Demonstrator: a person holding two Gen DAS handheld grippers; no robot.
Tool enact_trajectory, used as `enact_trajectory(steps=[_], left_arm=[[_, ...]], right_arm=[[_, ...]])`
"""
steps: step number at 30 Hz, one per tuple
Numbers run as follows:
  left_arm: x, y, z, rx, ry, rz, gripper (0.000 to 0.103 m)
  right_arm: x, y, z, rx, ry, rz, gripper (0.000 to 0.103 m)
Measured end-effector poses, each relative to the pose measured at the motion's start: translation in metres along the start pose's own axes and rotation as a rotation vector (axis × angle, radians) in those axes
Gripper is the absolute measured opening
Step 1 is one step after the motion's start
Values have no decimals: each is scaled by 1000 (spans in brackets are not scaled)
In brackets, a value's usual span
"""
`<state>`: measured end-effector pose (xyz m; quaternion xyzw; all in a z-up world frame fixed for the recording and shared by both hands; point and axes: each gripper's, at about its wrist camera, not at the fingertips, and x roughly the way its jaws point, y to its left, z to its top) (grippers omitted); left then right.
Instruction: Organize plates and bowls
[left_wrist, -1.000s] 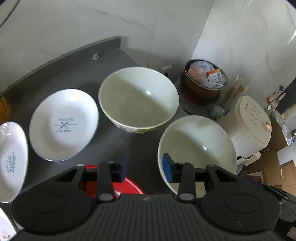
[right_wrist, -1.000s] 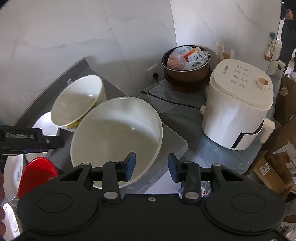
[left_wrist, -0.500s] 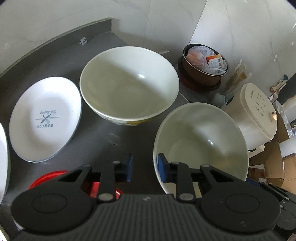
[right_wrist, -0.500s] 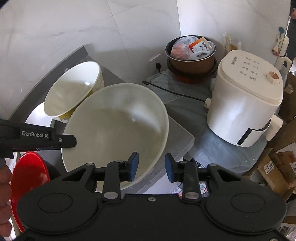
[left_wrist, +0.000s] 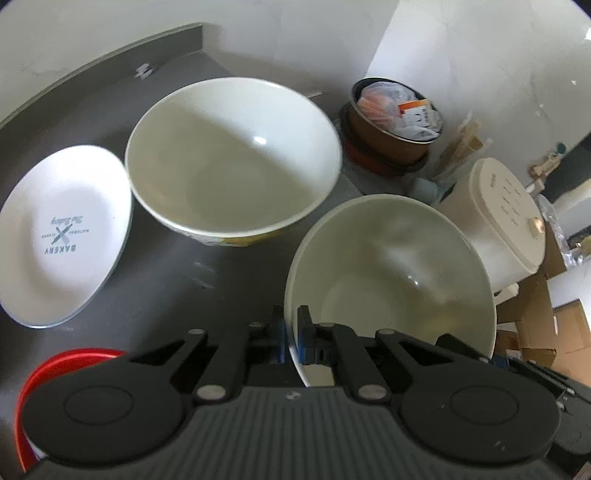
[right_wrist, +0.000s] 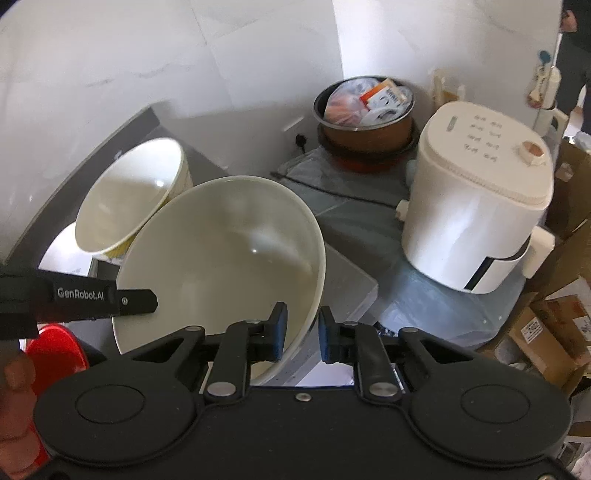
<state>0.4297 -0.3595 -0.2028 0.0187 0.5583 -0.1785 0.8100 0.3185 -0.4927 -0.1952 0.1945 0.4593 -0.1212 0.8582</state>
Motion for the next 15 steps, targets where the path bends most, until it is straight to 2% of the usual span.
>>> enact_trajectory(steps=[5,15], left_arm=[[-16,0,0,8,-22,-36,5],[-59,-4,-4,7,-85,-54,5]], right_arm=[[-16,2,0,7,-18,-3,18],[-53,9,0,-7,-67,30,18]])
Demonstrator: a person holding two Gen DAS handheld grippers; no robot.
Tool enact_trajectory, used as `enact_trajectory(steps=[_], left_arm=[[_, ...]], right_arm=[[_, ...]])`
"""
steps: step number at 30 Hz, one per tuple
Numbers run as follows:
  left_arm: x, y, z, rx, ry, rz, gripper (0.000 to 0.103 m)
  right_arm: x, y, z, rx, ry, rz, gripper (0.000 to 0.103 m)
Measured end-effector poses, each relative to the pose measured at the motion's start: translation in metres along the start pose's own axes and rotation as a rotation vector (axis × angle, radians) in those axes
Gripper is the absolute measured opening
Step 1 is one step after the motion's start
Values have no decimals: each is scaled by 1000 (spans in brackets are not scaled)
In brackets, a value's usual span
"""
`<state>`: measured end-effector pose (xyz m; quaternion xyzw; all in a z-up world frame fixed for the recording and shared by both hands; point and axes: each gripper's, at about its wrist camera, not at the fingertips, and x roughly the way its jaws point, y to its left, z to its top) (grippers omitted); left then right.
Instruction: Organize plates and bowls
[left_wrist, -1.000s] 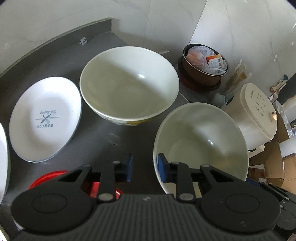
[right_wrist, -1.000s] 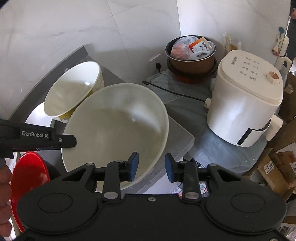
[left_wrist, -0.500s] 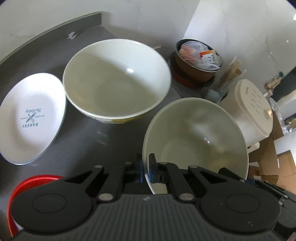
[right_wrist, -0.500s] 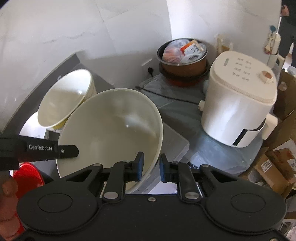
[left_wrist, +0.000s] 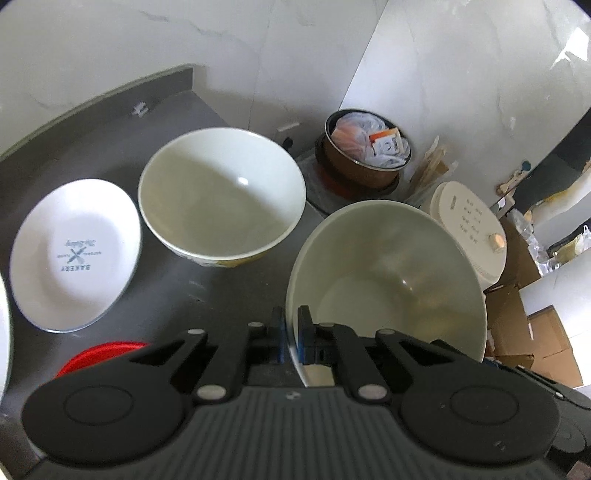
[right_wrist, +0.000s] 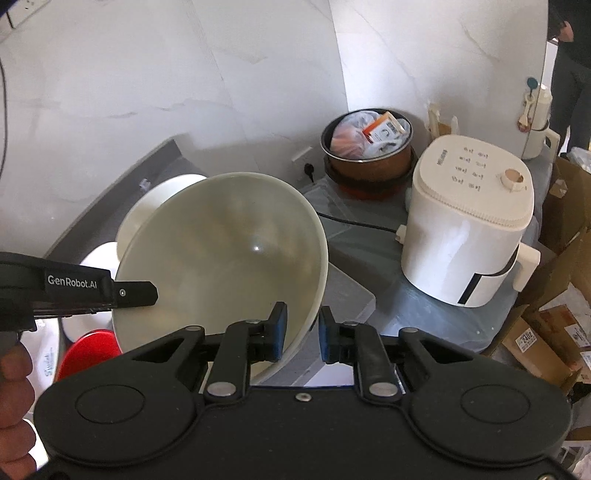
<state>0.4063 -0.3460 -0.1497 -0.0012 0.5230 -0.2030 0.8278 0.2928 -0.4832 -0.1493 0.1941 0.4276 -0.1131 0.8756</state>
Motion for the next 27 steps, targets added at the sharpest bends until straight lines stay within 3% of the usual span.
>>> enact_trajectory(steps=[12,27], left_arm=[[-59,16,-17,-91,-86,44,5],[-99,55,-53,-232,-129,135,5]], right_arm=[[-33,27,1,-101,-42,104,18],[-37,70,-18,-221,4,206,18]])
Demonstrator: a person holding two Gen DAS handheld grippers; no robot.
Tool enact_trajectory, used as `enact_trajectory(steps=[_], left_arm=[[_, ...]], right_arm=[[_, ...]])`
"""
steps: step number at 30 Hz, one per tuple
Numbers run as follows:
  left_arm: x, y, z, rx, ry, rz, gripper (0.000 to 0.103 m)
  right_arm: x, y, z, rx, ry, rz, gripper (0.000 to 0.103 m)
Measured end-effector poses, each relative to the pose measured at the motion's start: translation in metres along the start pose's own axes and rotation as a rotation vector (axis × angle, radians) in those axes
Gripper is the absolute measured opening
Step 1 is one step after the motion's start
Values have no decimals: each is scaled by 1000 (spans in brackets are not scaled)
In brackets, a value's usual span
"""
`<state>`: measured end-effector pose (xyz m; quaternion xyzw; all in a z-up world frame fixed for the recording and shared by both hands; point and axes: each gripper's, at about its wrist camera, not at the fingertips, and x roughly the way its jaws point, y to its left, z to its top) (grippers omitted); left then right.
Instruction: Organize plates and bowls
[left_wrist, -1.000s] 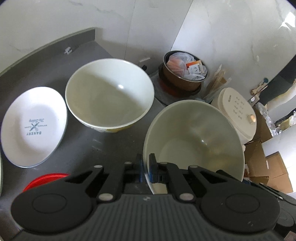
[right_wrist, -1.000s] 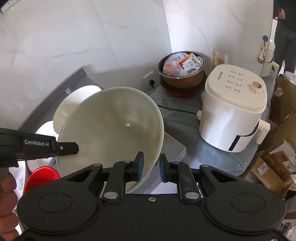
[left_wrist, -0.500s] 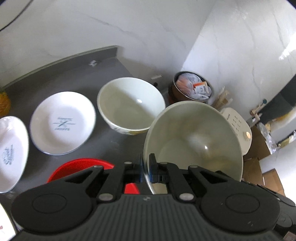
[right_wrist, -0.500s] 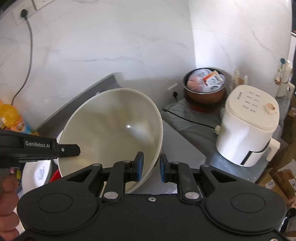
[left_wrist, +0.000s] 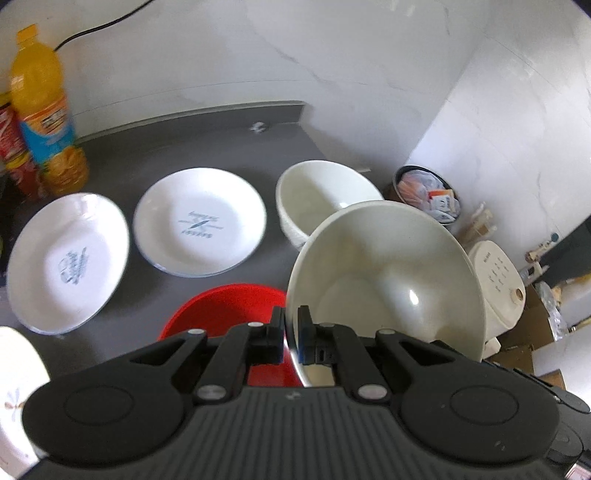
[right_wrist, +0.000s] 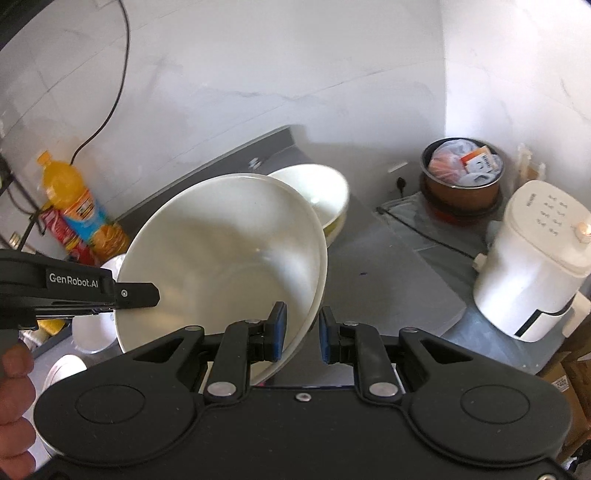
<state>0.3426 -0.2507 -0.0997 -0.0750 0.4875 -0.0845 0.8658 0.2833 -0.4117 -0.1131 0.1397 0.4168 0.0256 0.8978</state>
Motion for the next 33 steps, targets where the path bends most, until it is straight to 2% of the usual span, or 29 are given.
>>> enact_trajectory(steps=[13,21,33], left_arm=[[-11,47,-22,-97,0,78,5],[-1,70,-30,-148,56,104,5],[19,84,-39,-158,122,126,5]], right_arm=[[17,39,-12,-86,74,57,18],[31,52,-18,-114,120,62,18],[48,61,-25,-145,177,38,18]])
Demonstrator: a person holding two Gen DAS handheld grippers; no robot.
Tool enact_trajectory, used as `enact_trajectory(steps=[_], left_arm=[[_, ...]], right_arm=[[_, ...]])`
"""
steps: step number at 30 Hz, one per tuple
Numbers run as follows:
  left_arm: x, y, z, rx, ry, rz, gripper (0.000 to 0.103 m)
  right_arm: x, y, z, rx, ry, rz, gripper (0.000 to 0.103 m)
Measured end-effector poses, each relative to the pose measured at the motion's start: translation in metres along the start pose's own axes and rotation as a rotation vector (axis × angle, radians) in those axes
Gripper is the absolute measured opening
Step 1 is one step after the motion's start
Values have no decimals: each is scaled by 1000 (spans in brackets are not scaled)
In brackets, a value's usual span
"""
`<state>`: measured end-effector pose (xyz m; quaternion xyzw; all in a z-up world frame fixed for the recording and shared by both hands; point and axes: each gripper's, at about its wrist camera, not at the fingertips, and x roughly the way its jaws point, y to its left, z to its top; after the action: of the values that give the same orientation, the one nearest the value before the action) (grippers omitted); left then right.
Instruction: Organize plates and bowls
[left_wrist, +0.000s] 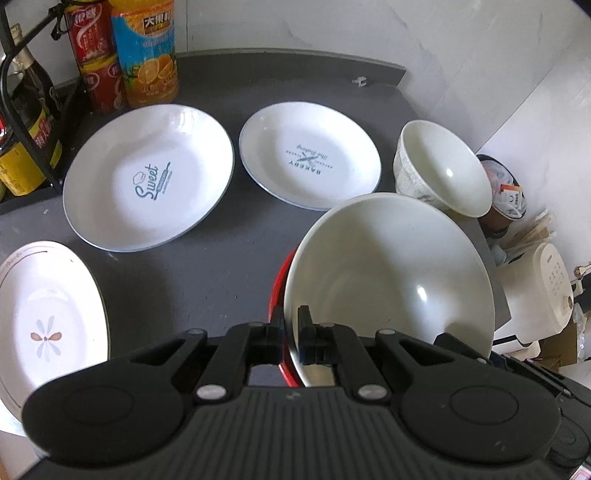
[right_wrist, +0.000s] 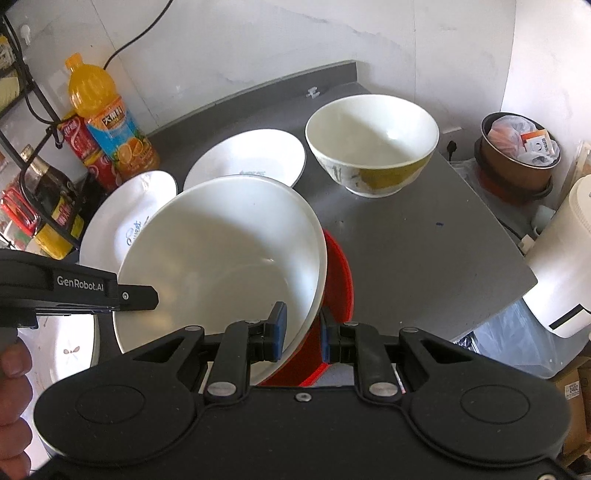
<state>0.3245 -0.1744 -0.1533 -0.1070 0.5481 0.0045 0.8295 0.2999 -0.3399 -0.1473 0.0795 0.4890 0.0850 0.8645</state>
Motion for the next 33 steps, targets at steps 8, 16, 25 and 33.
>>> enact_trajectory(steps=[8,16,25,33], left_arm=[[8,0,-1,15,10,8,5],[9,6,1,-5,5,-9,5],[10,2,6,36,14,10,5],[13,-3,12,51,33,37,9]], right_arm=[[8,2,-2,-12,27,-18,18],[18,9,-5,-44,56,-44,18],[23,7,1,-42,47,-76,18],[25,2,3,-38,31,-77,12]])
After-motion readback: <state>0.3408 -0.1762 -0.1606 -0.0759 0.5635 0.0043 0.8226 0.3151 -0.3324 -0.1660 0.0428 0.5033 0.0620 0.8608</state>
